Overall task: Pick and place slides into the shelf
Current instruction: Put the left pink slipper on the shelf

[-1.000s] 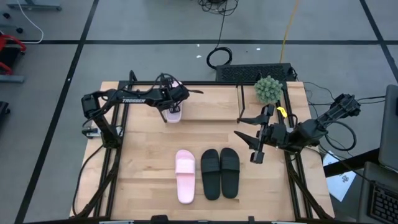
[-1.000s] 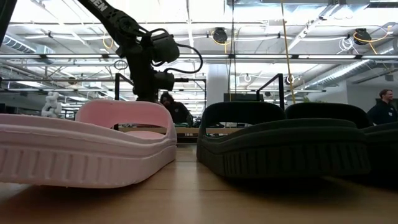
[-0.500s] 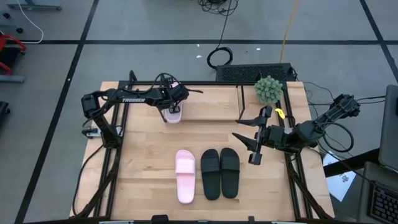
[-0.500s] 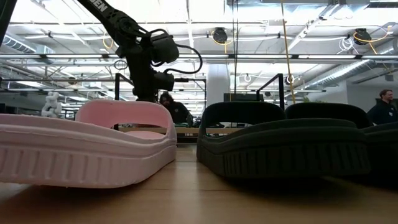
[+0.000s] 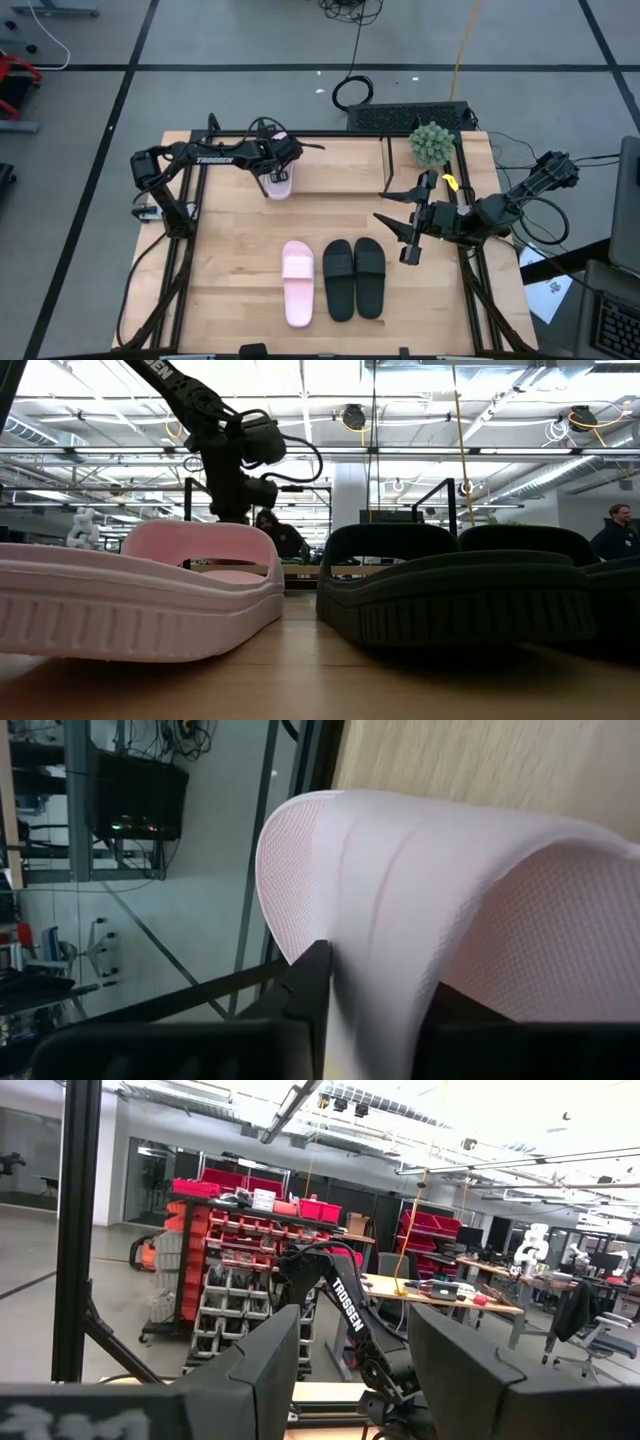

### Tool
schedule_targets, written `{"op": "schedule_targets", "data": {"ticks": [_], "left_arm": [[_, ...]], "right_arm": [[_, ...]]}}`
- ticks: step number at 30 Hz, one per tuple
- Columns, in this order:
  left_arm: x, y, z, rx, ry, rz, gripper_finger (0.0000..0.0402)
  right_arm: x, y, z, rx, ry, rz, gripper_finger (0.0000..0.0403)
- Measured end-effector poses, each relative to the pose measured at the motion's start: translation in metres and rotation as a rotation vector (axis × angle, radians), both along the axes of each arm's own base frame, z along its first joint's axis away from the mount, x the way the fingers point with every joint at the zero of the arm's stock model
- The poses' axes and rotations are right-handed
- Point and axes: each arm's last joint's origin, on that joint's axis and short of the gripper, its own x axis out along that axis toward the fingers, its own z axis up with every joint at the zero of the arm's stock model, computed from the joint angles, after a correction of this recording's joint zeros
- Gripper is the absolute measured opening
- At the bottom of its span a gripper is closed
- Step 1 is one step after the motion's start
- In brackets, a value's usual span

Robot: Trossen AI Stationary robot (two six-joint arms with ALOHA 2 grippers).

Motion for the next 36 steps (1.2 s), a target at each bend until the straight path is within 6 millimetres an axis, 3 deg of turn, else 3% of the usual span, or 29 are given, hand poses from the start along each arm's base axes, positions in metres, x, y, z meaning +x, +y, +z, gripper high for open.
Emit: {"op": "schedule_targets", "data": {"ticks": [26, 36], "left_arm": [[0.002, -0.004, 0.001, 0.004, -0.003, -0.005, 0.0216], [0.001, -0.011, 0.008, 0.007, -0.009, -0.018, 0.0239]], "right_arm": [[0.0, 0.0, 0.0, -0.022, 0.006, -0.006, 0.0176], [0.004, -0.007, 0.0, 0.002, 0.002, -0.032, 0.0176]]}}
